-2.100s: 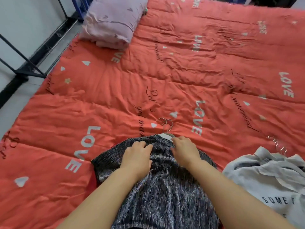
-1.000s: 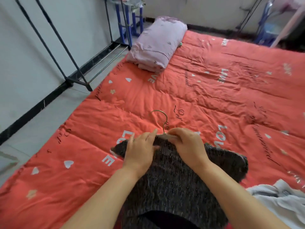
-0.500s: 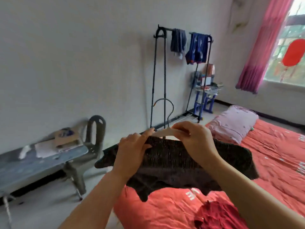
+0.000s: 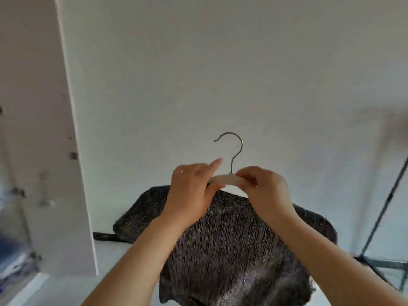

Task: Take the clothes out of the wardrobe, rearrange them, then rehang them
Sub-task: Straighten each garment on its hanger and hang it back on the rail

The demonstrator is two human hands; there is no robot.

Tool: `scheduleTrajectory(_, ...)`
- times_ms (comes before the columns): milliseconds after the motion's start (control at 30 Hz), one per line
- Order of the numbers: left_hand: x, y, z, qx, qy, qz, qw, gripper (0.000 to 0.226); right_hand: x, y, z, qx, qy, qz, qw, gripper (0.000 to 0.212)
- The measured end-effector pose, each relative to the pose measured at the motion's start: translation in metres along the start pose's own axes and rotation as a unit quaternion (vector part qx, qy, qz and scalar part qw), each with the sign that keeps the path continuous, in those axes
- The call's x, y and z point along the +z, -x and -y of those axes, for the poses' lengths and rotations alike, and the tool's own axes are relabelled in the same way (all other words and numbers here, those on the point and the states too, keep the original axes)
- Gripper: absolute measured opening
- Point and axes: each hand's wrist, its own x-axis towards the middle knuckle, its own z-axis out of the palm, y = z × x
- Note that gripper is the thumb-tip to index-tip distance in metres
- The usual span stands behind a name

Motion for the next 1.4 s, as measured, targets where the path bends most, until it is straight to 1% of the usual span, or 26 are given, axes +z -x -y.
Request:
scheduleTrajectory(100,-0.018,0.007,0.053,-0.046,-0.06,0.02,0.997,0.047,0.055,-0.036,0.035,-0.052,-0.068,0.024,0.996,0.012)
scheduleTrajectory(167,-0.033,0.012,0.088,-0.089,-0.082,0.014,0.993,0.045,0.088,-0.059,0.056,-0.085,-0.106,0.039,0.99,0.012)
scheduleTrajectory(267,-0.052,0.014,0.136,-0.162,-0.101,-0.002,0.982,0.043,0.136,-0.092,0.086,-0.157,-0.135,0.064,0.976,0.012)
scheduleTrajectory(333,-0.066,0.018,0.166,-0.196,-0.118,-0.011,0.973,0.044,0.166,-0.112,0.104,-0.207,-0.147,0.087,0.963,0.018)
scheduleTrajectory(400,-0.081,0.024,0.195,-0.222,-0.149,-0.024,0.963,0.043,0.198,-0.131,0.12,-0.265,-0.133,0.104,0.949,0.024)
scheduleTrajectory(500,-0.107,0.036,0.237,-0.257,-0.197,-0.062,0.944,0.041,0.247,-0.154,0.144,-0.367,-0.11,0.065,0.922,0.023)
scheduleTrajectory(567,-0.125,0.045,0.265,-0.28,-0.217,-0.082,0.932,0.04,0.281,-0.165,0.166,-0.405,-0.106,0.038,0.907,0.027)
scheduleTrajectory(667,-0.148,0.058,0.313,-0.302,-0.238,-0.103,0.917,0.04,0.328,-0.18,0.206,-0.433,-0.14,0.039,0.89,0.039)
scheduleTrajectory(733,-0.165,0.064,0.348,-0.308,-0.252,-0.111,0.911,0.04,0.359,-0.191,0.235,-0.454,-0.155,0.022,0.877,0.04)
scheduleTrajectory(833,-0.189,0.069,0.4,-0.31,-0.262,-0.12,0.906,0.041,0.404,-0.211,0.277,-0.468,-0.182,0.033,0.864,0.039)
scheduleTrajectory(1000,-0.223,0.067,0.484,-0.314,-0.278,-0.134,0.898,0.041,0.469,-0.246,0.339,-0.496,-0.203,0.023,0.844,0.047)
scheduleTrajectory(1133,-0.241,0.06,0.544,-0.315,-0.29,-0.136,0.893,0.041,0.515,-0.28,0.378,-0.513,-0.204,-0.014,0.834,0.047)
scheduleTrajectory(1267,-0.258,0.056,0.605,-0.325,-0.309,-0.145,0.882,0.042,0.57,-0.317,0.422,-0.542,-0.219,-0.035,0.81,0.046)
scheduleTrajectory(1400,-0.28,0.048,0.662,-0.352,-0.336,-0.139,0.863,0.042,0.619,-0.354,0.468,-0.565,-0.24,-0.047,0.788,0.045)
